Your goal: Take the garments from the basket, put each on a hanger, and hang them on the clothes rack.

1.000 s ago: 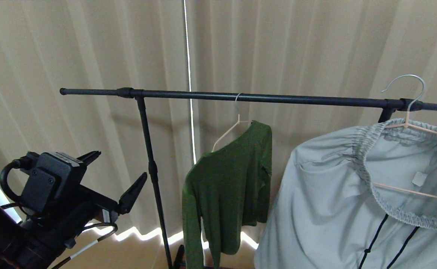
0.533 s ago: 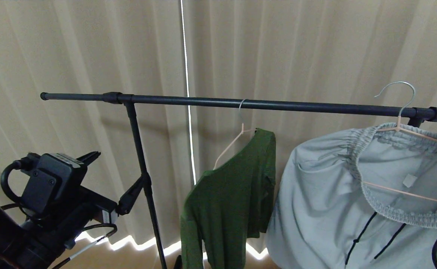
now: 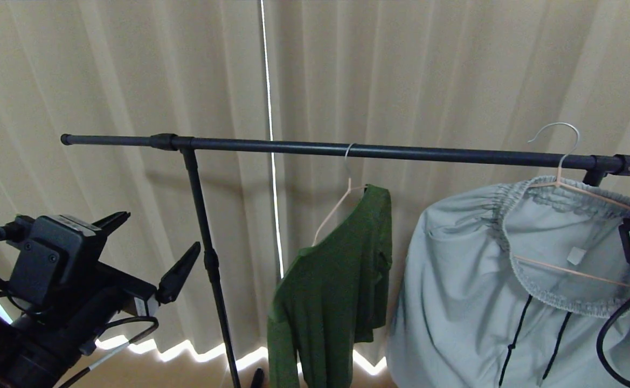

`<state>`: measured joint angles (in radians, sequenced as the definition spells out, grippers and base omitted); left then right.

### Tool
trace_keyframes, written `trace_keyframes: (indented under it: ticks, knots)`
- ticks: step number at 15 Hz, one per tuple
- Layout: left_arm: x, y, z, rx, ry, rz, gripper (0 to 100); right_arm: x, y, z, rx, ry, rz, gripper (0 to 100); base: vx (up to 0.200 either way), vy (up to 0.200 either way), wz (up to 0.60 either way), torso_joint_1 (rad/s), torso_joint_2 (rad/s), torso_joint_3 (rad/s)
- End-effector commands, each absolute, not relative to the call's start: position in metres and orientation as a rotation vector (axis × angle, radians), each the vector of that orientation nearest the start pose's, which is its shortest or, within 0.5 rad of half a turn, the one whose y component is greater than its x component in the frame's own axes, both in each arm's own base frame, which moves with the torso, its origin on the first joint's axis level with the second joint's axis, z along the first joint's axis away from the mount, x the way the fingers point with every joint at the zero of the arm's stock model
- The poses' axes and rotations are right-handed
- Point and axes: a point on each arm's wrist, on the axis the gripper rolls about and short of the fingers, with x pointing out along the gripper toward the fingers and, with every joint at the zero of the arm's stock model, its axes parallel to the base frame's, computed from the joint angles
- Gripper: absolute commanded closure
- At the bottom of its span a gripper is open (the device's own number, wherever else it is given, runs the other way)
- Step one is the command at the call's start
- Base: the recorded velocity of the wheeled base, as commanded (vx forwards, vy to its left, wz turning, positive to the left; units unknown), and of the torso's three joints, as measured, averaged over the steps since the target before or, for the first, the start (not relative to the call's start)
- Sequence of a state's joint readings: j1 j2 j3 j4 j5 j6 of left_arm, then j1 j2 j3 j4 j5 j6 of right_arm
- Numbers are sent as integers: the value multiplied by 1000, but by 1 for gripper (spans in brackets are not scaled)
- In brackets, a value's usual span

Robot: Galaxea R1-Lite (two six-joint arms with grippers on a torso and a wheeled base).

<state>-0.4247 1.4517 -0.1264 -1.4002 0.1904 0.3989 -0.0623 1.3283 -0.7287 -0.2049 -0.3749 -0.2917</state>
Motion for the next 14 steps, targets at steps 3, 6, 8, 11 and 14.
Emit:
trace_keyframes:
  ticks: [3,6,8,11,14]
  knots:
    - [168,-69,155,374,-117,-206,0,239,-25,197,-360,495,-444,100,0,0,0,0,0,0]
    - [167,-69,154,377,-114,-207,0,254,-25,188,-366,486,-481,100,0,0,0,0,0,0]
    - [167,-69,154,376,-115,-208,0,255,-22,185,-373,493,-475,100,0,0,0,0,0,0]
    - [167,-69,153,377,-112,-210,0,253,-13,179,-385,503,-436,100,0,0,0,0,0,0]
    - [167,-70,153,377,-113,-213,0,251,-4,176,-394,504,-401,100,0,0,0,0,0,0]
